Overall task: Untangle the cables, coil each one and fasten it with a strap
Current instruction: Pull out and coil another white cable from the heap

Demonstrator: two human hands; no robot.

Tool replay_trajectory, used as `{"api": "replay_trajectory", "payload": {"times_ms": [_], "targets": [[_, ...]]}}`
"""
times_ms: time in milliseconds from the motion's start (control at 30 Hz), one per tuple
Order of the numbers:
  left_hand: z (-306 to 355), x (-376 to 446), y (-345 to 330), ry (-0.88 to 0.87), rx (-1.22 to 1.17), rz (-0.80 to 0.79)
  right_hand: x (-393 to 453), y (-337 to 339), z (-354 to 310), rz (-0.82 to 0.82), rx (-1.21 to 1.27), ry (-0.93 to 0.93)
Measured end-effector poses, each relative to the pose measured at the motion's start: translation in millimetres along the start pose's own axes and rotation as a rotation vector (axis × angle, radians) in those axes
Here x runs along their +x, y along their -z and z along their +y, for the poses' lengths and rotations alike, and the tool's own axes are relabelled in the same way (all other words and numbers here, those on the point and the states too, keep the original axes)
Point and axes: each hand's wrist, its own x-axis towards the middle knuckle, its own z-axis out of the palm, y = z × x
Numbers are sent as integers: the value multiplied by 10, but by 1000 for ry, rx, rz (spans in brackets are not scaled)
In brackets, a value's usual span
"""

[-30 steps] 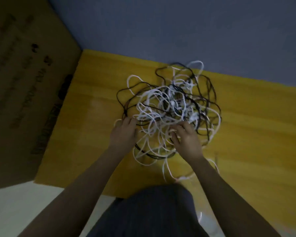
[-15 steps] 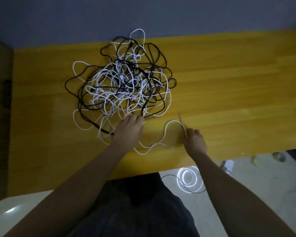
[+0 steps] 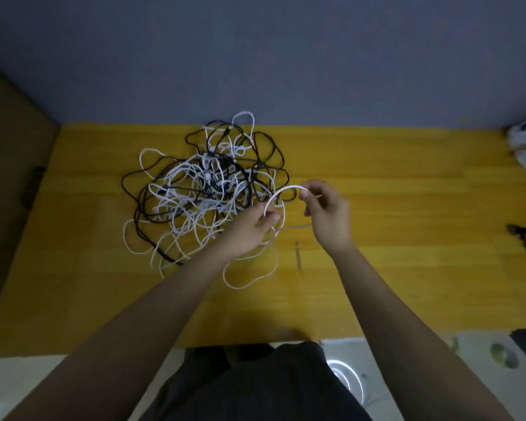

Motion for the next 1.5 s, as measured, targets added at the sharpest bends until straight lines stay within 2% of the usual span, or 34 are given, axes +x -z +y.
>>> {"api": "replay_trajectory", "payload": {"times_ms": [133,300,400,500,600,733,800,867,933,1000,1033,1100,1167,1300,1333,1433,1467,1500], "targets": [[503,124,546,-102,-172,255,483,53,-593,125,-95,246],[1352,44,1641,-337,27,590,1048,131,-1764,256,-290,565],[1933,-99,2275,-489,45,731,1285,135,-2654,345,-249,713],[2498,-327,2790,-614,17,849,1375,65,-3398,373,-95,735],[2904,-550,3197,-725,28,934,1376,-32,-3789,379,-81,757],[3311,-841,3611,-848,159,975,1296,-105,-4269,436,-9,782],[3345,-881,3729,-865,206,960,1259,-127,-4438,501,39,771],[3183,-813,3731,-837,244,906,1245,-227,-4381,524,-121,718],[2897,-681,3616,-801,237,814,1157,-448,-4147,398,-314,673],[2593,-558,3470,-765,226,709,1002,-691,-3866,176,-302,679],[2422,-493,3400,-735,209,661,908,-776,-3725,127,-301,672],[2056,-404,3246,-665,164,541,764,-831,-3422,158,-304,641],[1611,-345,3025,-573,138,356,652,-793,-3091,227,-274,570],[444,-308,2355,-318,187,-125,482,-538,-2453,526,-87,287],[202,-312,2224,-293,213,-179,432,-449,-2297,540,-212,211],[-73,-250,2066,-305,232,-122,231,-270,-1875,374,-1136,-52],[-31,-212,2052,-334,252,-74,154,-319,-1797,270,-1312,-32],[54,-184,2037,-367,287,-43,91,-428,-1725,164,-1377,75]]}}
